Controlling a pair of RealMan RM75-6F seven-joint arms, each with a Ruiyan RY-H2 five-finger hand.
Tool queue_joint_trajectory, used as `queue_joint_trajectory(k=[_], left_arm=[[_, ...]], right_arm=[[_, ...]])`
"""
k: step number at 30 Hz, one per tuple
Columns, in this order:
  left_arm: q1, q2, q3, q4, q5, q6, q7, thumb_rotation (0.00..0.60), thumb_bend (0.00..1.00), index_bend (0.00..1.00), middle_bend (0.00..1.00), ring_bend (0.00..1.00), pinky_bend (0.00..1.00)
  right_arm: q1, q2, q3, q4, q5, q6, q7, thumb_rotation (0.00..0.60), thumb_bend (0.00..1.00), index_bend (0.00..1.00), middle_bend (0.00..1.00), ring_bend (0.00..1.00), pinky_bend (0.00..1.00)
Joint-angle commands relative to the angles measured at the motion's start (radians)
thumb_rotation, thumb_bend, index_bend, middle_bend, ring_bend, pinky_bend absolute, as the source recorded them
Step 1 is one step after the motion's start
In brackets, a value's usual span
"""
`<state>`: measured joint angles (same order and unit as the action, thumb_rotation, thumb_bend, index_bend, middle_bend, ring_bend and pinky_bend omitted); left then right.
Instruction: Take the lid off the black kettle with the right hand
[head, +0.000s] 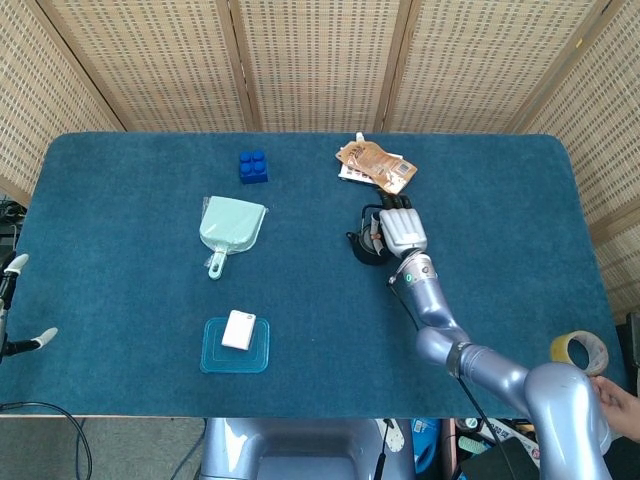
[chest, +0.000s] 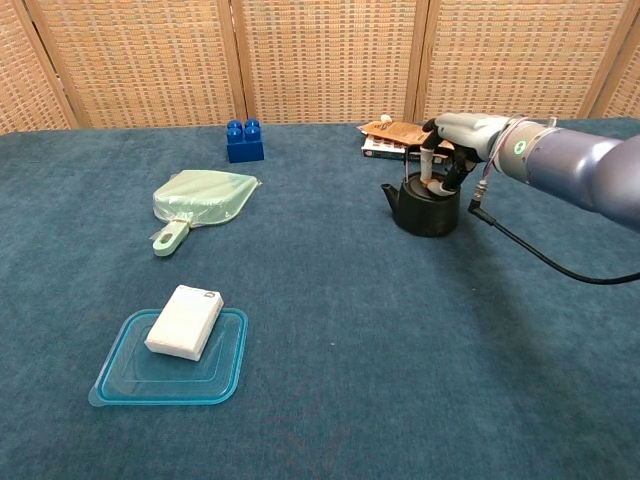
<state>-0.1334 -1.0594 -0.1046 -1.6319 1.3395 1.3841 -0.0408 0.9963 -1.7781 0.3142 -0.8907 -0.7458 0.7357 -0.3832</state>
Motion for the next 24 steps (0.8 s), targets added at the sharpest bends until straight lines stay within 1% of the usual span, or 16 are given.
queue_joint_trajectory(k=[1, 9, 12, 16, 20, 23, 24], left_arm=[[0.0, 0.0, 0.0, 0.0, 0.0, 0.0, 0.0, 0.6, 0.11, 0.0, 0.0, 0.0, 0.0], [0.001, 0.002, 0.0, -0.003, 0.003, 0.003, -0.004, 0.6, 0.11, 0.0, 0.0, 0.0, 0.0], [0.002, 0.004, 0.001, -0.004, 0.008, 0.005, -0.01, 0.6, 0.11, 0.0, 0.0, 0.0, 0.0], [0.004, 0.008, 0.003, -0.003, 0.016, 0.011, -0.022, 0.6, 0.11, 0.0, 0.0, 0.0, 0.0], [0.007, 0.011, 0.005, -0.002, 0.027, 0.016, -0.036, 0.6, 0.11, 0.0, 0.0, 0.0, 0.0], [0.009, 0.014, 0.006, -0.003, 0.034, 0.021, -0.044, 0.6, 0.11, 0.0, 0.0, 0.0, 0.0], [0.01, 0.015, 0.007, -0.004, 0.038, 0.024, -0.046, 0.6, 0.11, 0.0, 0.0, 0.0, 0.0]], right_arm=[[-0.003, 0.007, 0.002, -0.009, -0.011, 0.006, 0.005, 0.6, 0.58, 0.65, 0.0, 0.0, 0.0], [-0.016, 0.052, 0.014, -0.094, -0.042, 0.049, 0.008, 0.6, 0.58, 0.65, 0.0, 0.0, 0.0], [-0.027, 0.085, 0.02, -0.157, -0.046, 0.078, -0.002, 0.6, 0.58, 0.65, 0.0, 0.0, 0.0], [-0.057, 0.157, 0.019, -0.287, -0.063, 0.129, -0.012, 0.6, 0.58, 0.65, 0.0, 0.0, 0.0], [-0.109, 0.239, -0.008, -0.422, -0.12, 0.19, -0.008, 0.6, 0.58, 0.65, 0.0, 0.0, 0.0], [-0.149, 0.285, -0.039, -0.491, -0.16, 0.218, 0.003, 0.6, 0.58, 0.65, 0.0, 0.0, 0.0], [-0.167, 0.299, -0.057, -0.512, -0.177, 0.229, 0.006, 0.6, 0.58, 0.65, 0.0, 0.0, 0.0]])
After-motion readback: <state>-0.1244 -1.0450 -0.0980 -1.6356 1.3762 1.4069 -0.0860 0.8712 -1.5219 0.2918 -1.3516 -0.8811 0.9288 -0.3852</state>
